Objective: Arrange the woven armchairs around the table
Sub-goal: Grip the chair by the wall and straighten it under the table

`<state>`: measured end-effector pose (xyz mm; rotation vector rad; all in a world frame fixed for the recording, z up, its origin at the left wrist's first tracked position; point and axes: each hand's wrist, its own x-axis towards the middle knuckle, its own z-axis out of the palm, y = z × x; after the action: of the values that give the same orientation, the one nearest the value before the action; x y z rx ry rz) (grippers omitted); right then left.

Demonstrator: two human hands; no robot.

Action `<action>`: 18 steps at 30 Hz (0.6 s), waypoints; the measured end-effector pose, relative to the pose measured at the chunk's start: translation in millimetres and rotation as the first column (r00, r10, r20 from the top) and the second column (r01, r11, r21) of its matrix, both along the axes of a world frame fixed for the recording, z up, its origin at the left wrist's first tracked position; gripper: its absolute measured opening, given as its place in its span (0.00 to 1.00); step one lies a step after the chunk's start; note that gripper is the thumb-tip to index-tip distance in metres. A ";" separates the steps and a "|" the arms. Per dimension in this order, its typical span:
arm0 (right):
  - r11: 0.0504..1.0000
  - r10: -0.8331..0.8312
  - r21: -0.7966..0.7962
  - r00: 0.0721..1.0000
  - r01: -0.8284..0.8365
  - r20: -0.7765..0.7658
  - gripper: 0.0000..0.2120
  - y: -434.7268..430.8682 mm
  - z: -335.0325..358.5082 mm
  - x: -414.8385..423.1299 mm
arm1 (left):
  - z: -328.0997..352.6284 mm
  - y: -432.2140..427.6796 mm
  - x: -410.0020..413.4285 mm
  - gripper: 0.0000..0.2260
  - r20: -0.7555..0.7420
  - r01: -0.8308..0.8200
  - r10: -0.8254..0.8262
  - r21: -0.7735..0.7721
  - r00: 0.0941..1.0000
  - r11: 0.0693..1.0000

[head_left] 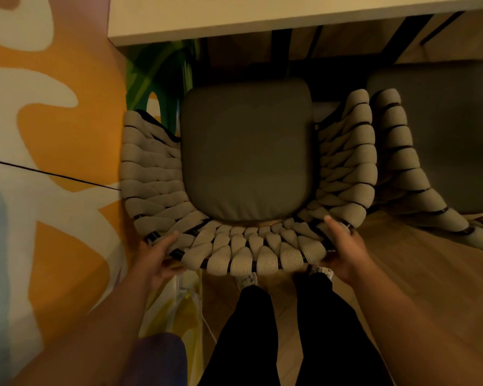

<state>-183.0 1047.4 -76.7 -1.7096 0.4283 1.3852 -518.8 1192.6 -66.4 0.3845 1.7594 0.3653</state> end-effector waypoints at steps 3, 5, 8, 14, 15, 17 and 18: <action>0.999 0.024 -0.039 0.997 -0.021 0.072 0.08 6.3 -11.8 6.5 | -9.4 11.8 2.4 0.14 0.060 -0.045 0.044 0.016 0.997 0.999; 0.999 0.035 -0.034 0.996 -0.033 0.082 0.07 2.3 -14.3 7.3 | -11.3 6.7 6.9 0.09 0.070 -0.037 0.035 0.023 0.997 0.999; 0.998 0.040 -0.049 0.995 -0.035 0.095 0.12 -19.3 -15.4 13.6 | -15.7 -14.9 9.0 0.12 0.066 -0.015 0.015 0.001 0.998 1.000; 0.999 0.038 -0.040 0.995 -0.034 0.097 0.13 -40.2 -18.3 18.2 | -24.1 -24.1 9.2 0.17 0.055 -0.037 0.036 0.003 0.998 0.999; 0.998 0.043 -0.041 0.995 -0.039 0.095 0.12 -37.1 -18.1 19.2 | -22.9 -21.3 11.8 0.15 0.058 -0.031 0.030 0.006 0.998 1.000; 0.998 0.056 -0.034 0.994 -0.053 0.090 0.10 -28.2 -16.3 22.9 | -18.0 -16.1 18.8 0.10 0.063 -0.001 0.001 0.004 0.998 1.000; 0.998 0.062 -0.028 0.994 -0.060 0.091 0.08 -22.3 -15.7 25.2 | -17.2 -12.1 22.5 0.08 0.062 0.010 -0.010 0.007 0.998 1.000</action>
<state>-157.7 1025.1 -92.4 -1.8124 0.3461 1.3432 -496.3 1180.4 -83.6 0.3824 1.6959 0.3720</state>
